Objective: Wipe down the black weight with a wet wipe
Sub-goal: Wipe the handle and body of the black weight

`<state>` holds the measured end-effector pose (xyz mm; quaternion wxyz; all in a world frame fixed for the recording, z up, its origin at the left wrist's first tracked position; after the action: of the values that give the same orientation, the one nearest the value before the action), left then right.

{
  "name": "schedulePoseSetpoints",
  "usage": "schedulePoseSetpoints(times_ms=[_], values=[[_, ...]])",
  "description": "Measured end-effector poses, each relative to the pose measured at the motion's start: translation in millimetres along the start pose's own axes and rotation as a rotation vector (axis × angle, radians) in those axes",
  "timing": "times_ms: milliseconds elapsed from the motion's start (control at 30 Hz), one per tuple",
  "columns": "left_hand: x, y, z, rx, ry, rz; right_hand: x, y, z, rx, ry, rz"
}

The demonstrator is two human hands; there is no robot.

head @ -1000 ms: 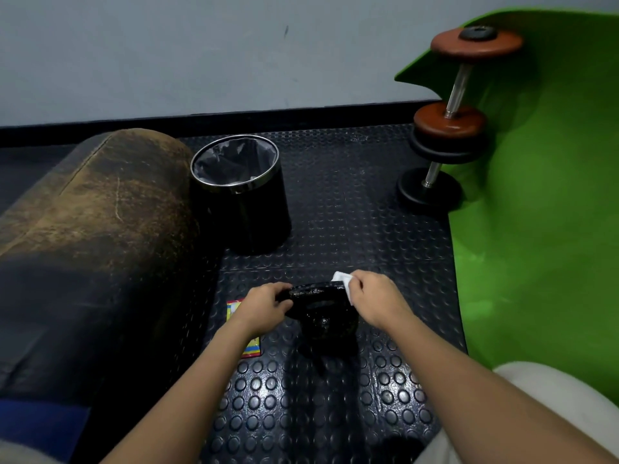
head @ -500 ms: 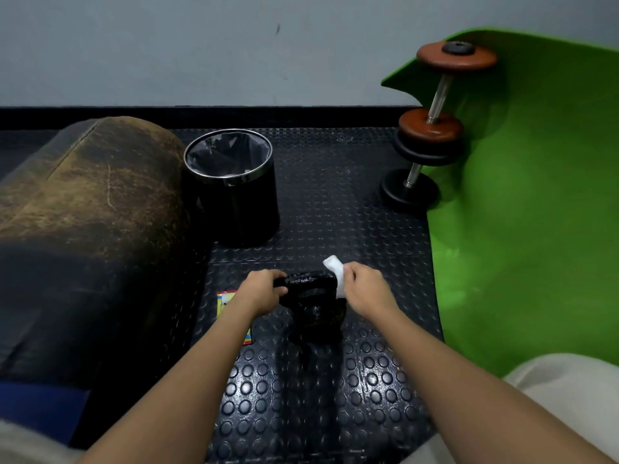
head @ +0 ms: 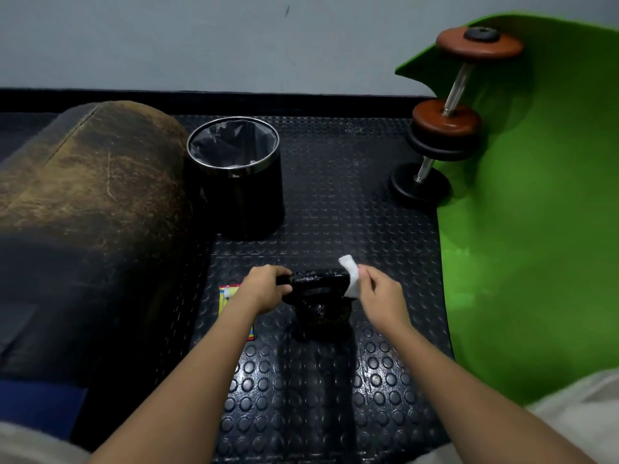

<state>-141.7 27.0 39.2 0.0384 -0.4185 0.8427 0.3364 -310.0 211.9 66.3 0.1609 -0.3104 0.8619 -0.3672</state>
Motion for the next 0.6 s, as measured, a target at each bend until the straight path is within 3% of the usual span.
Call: schedulePoseSetpoints(times_ms=[67, 133, 267, 333, 400, 533, 600], values=[[-0.1, 0.4, -0.7, 0.003, -0.002, 0.0, 6.5, 10.8, 4.6, 0.01, -0.028, 0.144], [-0.2, 1.2, -1.6, 0.015, -0.002, -0.002, 9.9, 4.9, 11.0, 0.0, -0.024, 0.163], [-2.5, 3.0, -1.5, 0.038, 0.013, 0.002, -1.1, -32.1, 26.1, -0.139, -0.007, -0.24], [-4.5, 3.1, 0.3, 0.042, 0.021, 0.005, -6.2, -28.9, 24.5, -0.14, -0.028, -0.32], [-6.9, 4.4, 2.6, 0.038, 0.028, 0.01, -6.7, -17.1, 13.5, -0.101, 0.001, -0.271], [-11.5, 11.1, 5.4, 0.043, 0.057, 0.035, 8.9, 1.0, 12.5, 0.014, -0.049, 0.076], [-13.7, 12.5, 6.9, 0.033, 0.059, 0.037, 11.8, -11.5, 17.3, -0.11, -0.075, 0.039]])
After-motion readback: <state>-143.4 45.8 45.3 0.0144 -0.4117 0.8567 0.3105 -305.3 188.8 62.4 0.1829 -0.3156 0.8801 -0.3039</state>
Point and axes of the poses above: each hand's wrist, its own x-axis towards the middle knuckle, its own z-axis out of the palm, y = z × x, the point moved 8 cm from there along x, towards the middle knuckle, and after that the axes turned 1 degree about -x, right-handed, at the moved point
